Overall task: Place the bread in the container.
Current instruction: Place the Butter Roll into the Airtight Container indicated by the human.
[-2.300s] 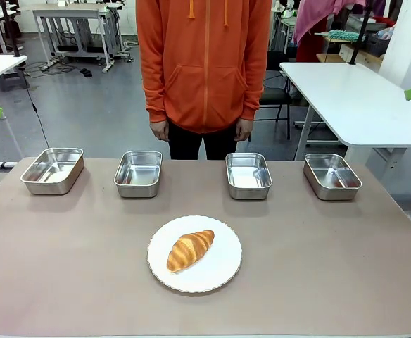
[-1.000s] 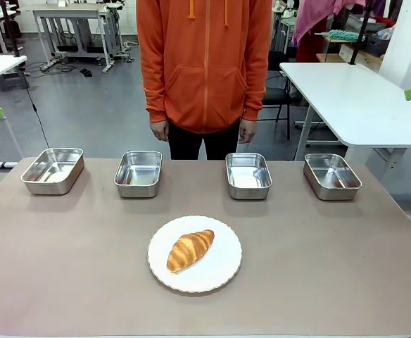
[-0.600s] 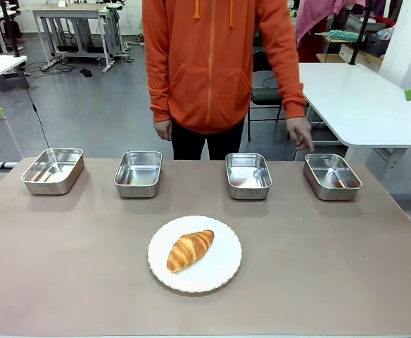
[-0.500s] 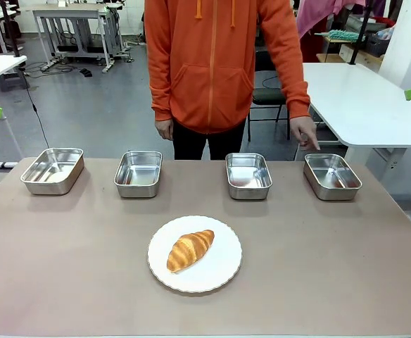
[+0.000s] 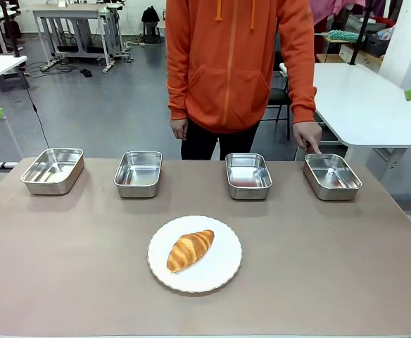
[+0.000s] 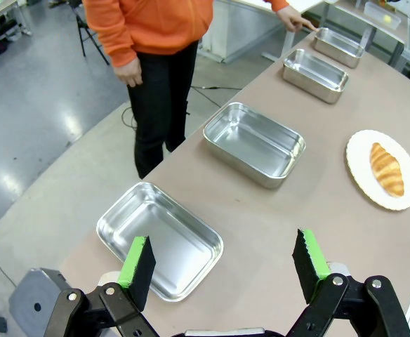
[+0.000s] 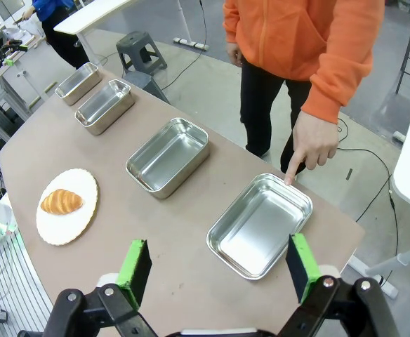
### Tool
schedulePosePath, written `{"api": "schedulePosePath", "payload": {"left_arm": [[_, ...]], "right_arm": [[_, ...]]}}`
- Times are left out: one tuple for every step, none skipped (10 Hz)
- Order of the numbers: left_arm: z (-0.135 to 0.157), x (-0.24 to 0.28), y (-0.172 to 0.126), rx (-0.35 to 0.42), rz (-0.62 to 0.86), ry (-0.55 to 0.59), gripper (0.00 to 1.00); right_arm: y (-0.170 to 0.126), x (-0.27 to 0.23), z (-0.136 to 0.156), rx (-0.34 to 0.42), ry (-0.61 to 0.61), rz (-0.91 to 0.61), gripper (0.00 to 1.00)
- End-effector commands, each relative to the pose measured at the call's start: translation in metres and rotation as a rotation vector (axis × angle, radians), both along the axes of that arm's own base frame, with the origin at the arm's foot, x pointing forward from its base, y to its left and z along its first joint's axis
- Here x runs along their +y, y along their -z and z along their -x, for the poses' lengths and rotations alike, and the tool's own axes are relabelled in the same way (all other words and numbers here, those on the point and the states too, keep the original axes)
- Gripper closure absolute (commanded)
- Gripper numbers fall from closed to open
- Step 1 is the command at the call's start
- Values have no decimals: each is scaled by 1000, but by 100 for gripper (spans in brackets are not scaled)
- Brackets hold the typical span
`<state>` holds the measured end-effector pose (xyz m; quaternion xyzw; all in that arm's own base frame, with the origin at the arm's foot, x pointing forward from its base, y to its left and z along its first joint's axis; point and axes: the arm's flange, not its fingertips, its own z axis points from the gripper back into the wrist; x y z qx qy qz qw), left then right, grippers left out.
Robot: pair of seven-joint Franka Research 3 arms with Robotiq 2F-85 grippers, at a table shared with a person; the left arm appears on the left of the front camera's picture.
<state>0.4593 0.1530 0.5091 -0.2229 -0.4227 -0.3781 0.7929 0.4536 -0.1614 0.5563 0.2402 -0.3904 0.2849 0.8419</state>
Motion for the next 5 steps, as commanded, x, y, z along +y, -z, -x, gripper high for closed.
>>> {"api": "schedulePosePath", "payload": {"left_arm": [[1,1,-1,-10,4,0,0],[1,1,-1,-10,4,0,0],[1,1,-1,-10,4,0,0],[1,1,-1,-10,4,0,0],[1,1,-1,-10,4,0,0]], "right_arm": [[-1,1,1,-7,-4,-9,0],[-1,1,1,-7,-4,-9,0],[-1,1,1,-7,-4,-9,0],[-1,1,1,-7,-4,-9,0],[-1,1,1,-7,-4,-9,0]]}}
